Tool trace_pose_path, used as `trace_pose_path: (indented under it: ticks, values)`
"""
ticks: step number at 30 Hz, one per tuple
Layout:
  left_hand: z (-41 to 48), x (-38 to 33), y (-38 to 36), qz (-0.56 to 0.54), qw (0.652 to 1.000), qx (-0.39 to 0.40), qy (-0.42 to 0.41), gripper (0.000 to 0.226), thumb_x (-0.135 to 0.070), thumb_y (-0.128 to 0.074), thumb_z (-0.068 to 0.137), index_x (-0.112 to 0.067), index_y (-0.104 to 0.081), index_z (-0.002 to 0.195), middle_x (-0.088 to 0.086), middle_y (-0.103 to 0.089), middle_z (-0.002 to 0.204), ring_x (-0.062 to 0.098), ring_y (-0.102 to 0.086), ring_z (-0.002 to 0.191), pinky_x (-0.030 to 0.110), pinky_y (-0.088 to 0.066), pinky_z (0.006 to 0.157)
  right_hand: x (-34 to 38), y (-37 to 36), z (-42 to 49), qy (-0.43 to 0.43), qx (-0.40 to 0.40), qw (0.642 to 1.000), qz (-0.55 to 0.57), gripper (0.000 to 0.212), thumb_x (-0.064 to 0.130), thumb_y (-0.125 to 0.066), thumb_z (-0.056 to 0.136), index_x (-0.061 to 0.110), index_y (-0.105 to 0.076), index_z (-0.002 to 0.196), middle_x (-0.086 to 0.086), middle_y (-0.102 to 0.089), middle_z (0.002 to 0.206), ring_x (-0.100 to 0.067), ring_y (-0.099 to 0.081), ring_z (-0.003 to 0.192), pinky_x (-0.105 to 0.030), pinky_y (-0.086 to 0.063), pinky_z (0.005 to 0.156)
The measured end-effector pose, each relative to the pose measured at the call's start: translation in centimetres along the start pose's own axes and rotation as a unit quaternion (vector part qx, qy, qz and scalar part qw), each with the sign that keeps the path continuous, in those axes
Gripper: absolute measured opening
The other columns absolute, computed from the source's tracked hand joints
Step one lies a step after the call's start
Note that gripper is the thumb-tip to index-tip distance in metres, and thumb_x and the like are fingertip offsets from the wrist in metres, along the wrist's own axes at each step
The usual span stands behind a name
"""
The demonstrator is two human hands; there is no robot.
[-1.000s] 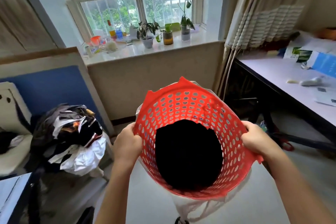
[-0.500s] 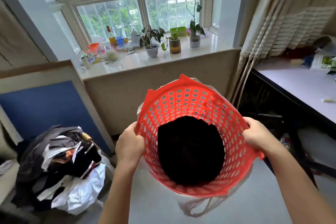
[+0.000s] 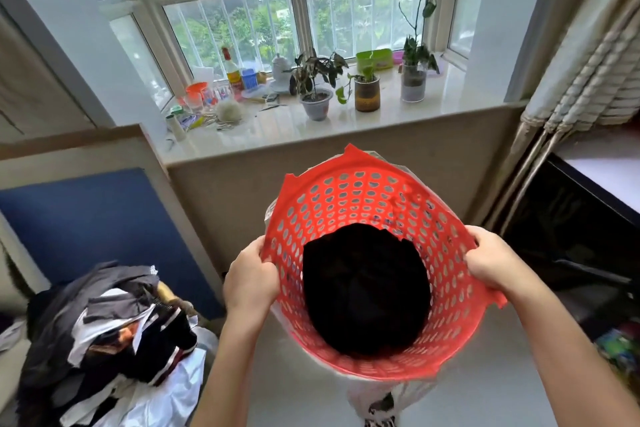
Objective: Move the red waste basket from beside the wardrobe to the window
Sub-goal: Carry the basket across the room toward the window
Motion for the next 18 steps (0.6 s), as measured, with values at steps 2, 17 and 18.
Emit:
trace_pose_path:
  ticks: [2,17,18]
  values:
    - [3.1,-0.8,-1.2,0.001,1.0,-0.002,0.005,0.03,-0.021,-0.048,0.094,-0.03,-0.069,0.114,-0.006,-0.075,0.104,0.027,-0.066,0.095,0.041,-0.053,0.082,0.9,-0.6,3.8,-0.003,0.003,1.0,-0.005,0.04,0.005,-0.045,0.081,0.022,-0.063,0.112,-0.004,-0.071,0.088,-0.024,-0.069,0.071,-0.041,-0.059,0.06]
    - [20.7,-7.2,-9.0,0.021,0.999,-0.008,0.043,0.036,-0.014,-0.049,0.095,-0.035,-0.066,0.12,-0.001,-0.077,0.105,0.032,-0.068,0.097,0.036,-0.048,0.072,7.9,-1.4,27.0,0.016,0.041,0.999,-0.031,0.042,0.011,-0.049,0.079,0.03,-0.061,0.115,0.0,-0.071,0.1,-0.022,-0.066,0.089,-0.031,-0.051,0.069]
    - [21.2,-7.5,-9.5,0.016,0.999,-0.006,0.046,0.037,-0.015,-0.049,0.096,-0.036,-0.066,0.121,-0.002,-0.077,0.106,0.032,-0.068,0.098,0.037,-0.049,0.073,8.1,-1.3,27.9,0.02,0.041,0.998,-0.035,0.042,0.011,-0.049,0.079,0.029,-0.062,0.114,0.0,-0.071,0.1,-0.023,-0.066,0.09,-0.032,-0.051,0.071]
Point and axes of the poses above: each hand's wrist, its own z-axis towards the middle knuckle, its own y-axis out of the back of the hand, x = y × z, the point moved 10 cm from there along z, towards the middle knuckle
